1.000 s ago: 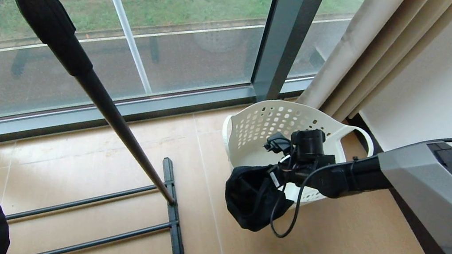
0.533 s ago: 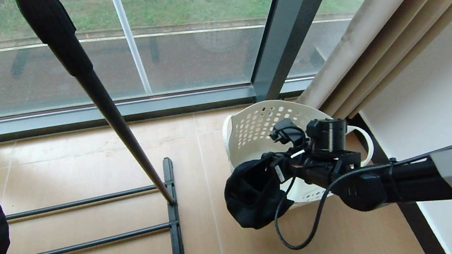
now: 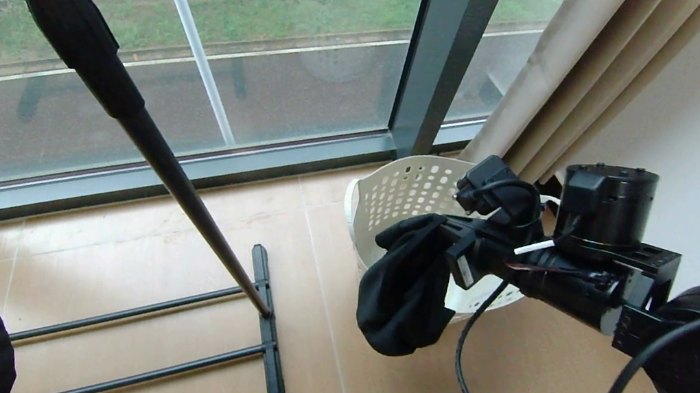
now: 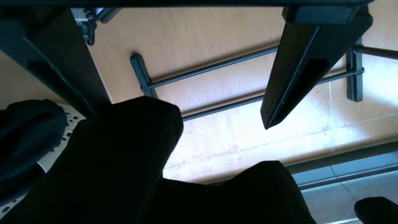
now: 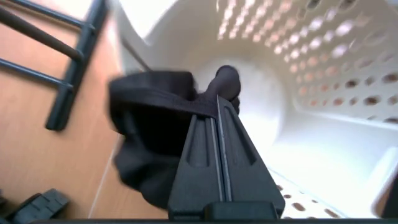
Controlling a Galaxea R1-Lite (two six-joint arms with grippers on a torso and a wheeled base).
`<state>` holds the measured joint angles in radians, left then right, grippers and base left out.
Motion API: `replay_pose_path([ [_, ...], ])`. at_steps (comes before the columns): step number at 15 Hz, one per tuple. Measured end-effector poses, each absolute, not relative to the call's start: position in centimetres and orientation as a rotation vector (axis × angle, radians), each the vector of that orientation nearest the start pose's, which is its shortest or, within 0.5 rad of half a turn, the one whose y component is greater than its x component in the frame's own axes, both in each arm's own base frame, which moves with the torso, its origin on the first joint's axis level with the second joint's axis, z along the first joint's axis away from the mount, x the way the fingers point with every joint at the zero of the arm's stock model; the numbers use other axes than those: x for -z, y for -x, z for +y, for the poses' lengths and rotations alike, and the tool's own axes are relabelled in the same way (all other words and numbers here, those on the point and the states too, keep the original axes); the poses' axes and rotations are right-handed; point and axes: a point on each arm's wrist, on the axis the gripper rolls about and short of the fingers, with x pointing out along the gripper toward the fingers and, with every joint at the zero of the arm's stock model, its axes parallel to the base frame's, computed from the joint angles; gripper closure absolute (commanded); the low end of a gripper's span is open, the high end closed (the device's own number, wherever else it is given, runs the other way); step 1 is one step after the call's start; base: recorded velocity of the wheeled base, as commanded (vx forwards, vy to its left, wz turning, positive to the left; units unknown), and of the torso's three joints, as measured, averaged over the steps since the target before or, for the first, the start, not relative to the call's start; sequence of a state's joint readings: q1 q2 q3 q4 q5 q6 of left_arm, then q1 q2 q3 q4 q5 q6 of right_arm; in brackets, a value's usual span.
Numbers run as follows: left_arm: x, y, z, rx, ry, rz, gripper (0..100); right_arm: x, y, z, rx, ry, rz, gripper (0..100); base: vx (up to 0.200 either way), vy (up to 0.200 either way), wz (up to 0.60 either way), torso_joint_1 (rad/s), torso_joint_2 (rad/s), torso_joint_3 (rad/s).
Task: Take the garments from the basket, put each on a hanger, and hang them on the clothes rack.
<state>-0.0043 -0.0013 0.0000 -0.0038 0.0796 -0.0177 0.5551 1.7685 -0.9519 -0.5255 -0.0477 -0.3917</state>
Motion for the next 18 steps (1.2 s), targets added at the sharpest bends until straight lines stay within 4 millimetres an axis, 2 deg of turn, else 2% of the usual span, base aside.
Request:
replay_pose_path([
  [2, -7.6, 2.3, 0.2, -0.075, 0.017, -0.006, 0, -19.9, -26.4, 17.1, -0.573, 0.472, 0.139, 100, 0.0, 0.0, 0.0, -0.005, 0.0, 0.163],
  [5, -7.6, 2.3, 0.2, -0.073, 0.018, -0.005, 0, -20.7, -25.2, 16.9, -0.583, 0.468, 0.114, 100, 0.0, 0.0, 0.0, 0.004, 0.0, 0.198],
  [18, -7.6, 2.3, 0.2, -0.068, 0.018, -0.003, 0, -21.2, -24.8, 16.7, -0.579, 0.454, 0.071, 100, 0.0, 0.0, 0.0, 0.001, 0.0, 0.203],
])
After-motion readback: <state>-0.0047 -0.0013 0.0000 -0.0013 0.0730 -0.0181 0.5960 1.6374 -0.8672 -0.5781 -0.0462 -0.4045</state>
